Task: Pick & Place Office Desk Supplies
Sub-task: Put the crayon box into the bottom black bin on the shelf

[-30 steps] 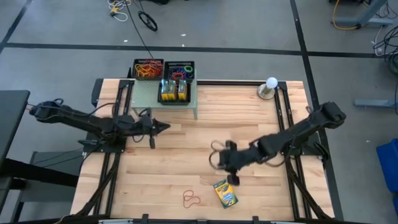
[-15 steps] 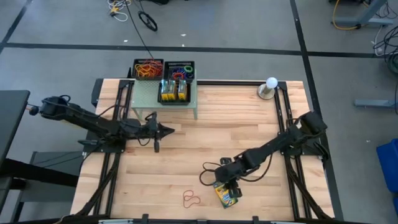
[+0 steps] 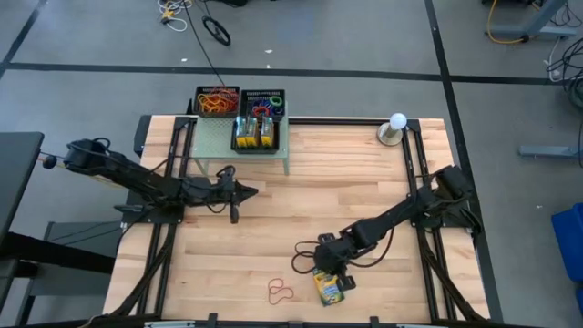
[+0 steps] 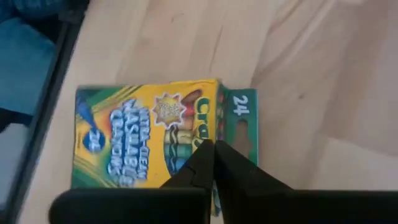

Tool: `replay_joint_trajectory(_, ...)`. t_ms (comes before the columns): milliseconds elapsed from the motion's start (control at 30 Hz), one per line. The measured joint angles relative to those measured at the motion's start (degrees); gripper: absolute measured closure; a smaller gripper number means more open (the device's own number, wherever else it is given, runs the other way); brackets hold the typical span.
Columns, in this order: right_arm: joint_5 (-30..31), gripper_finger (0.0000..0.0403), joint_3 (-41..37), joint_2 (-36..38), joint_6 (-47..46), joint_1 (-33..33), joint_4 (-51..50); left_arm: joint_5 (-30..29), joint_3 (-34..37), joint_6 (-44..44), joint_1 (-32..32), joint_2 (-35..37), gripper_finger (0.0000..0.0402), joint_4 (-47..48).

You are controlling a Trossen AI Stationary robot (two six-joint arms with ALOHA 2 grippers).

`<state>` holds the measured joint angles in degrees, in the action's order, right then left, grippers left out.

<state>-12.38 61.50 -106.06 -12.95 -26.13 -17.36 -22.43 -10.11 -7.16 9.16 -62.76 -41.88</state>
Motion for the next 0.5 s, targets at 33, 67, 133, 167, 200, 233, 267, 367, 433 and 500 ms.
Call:
replay_joint_trajectory(33,0.7,0.0391,0.0,0.3,0.5,0.0,-0.1,-0.4,0.0,-0.5,0.0,-0.3,0.0387,-0.2)
replay_joint_trajectory(67,1.9,0.0394,0.0,0.6,1.0,0.0,-0.5,-0.5,0.0,-1.1,0.0,-0.5,0.0387,-0.3)
replay_joint_trajectory(133,3.6,0.0388,0.0,1.7,1.4,0.0,-1.2,-0.5,0.0,-1.6,0.0,-0.9,0.0387,-0.2)
replay_joint_trajectory(167,5.0,0.0387,0.0,2.8,1.7,0.0,-2.1,-0.5,0.0,-2.0,0.0,-0.9,0.0387,-0.2)
replay_joint_trajectory(200,6.7,0.0389,0.0,3.8,2.0,0.0,-2.4,-0.4,0.0,-2.5,0.0,-0.9,0.0387,-0.3)
replay_joint_trajectory(233,8.9,0.0393,0.0,5.1,2.9,0.0,-2.9,-0.5,0.0,-2.7,0.2,-0.9,0.0387,-0.4)
replay_joint_trajectory(267,11.5,0.0396,0.0,6.4,4.2,0.0,-4.0,-0.5,0.0,-2.8,0.2,-0.9,0.0387,-0.5)
replay_joint_trajectory(367,21.1,0.0397,0.0,10.2,9.5,0.1,-5.1,-1.0,0.0,-2.9,0.3,-0.9,0.0387,-2.7)
replay_joint_trajectory(433,29.0,0.0397,0.0,12.1,15.3,0.4,-5.0,-1.6,0.0,-2.8,0.2,-1.1,0.0386,-4.7)
replay_joint_trajectory(500,37.4,0.0399,0.1,12.8,23.3,1.0,-3.7,-1.5,0.0,-2.9,0.2,-1.2,0.0383,-5.8)
